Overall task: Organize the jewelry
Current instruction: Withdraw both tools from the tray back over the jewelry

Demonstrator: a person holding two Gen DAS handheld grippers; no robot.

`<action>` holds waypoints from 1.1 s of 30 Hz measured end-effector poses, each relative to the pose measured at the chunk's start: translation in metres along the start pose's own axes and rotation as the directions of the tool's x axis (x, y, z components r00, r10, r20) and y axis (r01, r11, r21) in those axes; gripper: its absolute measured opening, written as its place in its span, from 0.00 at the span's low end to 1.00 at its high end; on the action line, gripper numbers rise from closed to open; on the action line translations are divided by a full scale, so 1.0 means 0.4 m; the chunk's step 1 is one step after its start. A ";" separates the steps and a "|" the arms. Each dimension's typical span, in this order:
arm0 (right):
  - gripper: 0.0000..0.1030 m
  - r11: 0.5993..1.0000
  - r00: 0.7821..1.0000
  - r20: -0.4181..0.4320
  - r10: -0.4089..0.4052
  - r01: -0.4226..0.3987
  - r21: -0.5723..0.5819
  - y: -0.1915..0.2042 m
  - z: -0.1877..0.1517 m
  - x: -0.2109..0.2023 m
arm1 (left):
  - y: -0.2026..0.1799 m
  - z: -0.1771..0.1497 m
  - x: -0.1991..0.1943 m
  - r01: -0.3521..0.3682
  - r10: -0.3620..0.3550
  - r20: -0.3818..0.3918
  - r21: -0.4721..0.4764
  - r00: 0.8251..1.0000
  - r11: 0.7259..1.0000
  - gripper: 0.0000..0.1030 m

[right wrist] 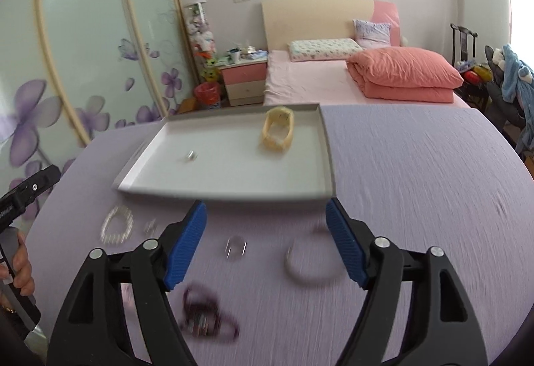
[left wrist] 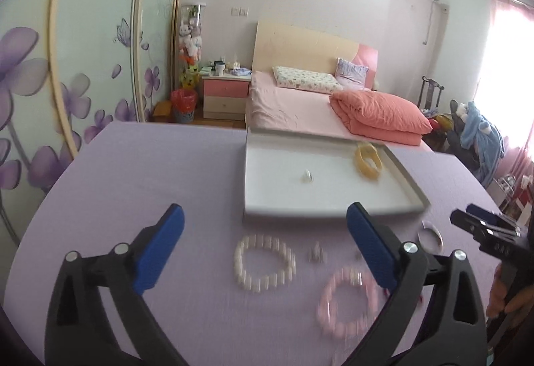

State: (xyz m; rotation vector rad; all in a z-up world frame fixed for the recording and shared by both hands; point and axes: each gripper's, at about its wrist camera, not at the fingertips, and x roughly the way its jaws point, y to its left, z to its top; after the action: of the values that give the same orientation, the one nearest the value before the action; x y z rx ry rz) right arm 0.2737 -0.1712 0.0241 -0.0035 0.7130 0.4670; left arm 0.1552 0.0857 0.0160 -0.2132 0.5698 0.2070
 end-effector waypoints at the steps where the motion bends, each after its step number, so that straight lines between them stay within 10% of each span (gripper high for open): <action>1: 0.74 1.000 1.000 -0.003 0.002 -0.002 -0.010 0.008 -0.027 -0.011 | -0.003 -0.033 -0.024 0.008 -0.008 -0.005 0.000 1.000 1.000 0.95; 12: 0.74 0.999 0.998 -0.049 0.029 -0.031 -0.042 0.082 -0.189 -0.045 | -0.050 -0.255 -0.135 0.059 -0.058 -0.020 0.030 0.998 0.998 0.96; 33: 0.74 0.999 0.986 -0.166 -0.011 0.003 -0.047 0.128 -0.235 0.018 | -0.063 -0.286 -0.150 0.090 -0.088 -0.023 0.064 0.996 0.994 0.98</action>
State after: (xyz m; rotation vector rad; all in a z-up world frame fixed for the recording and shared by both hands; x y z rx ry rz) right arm 0.1980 -0.1373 -0.0441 -0.0893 0.8659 0.4801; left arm 0.0537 0.0243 -0.0412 -0.1776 0.5850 0.0998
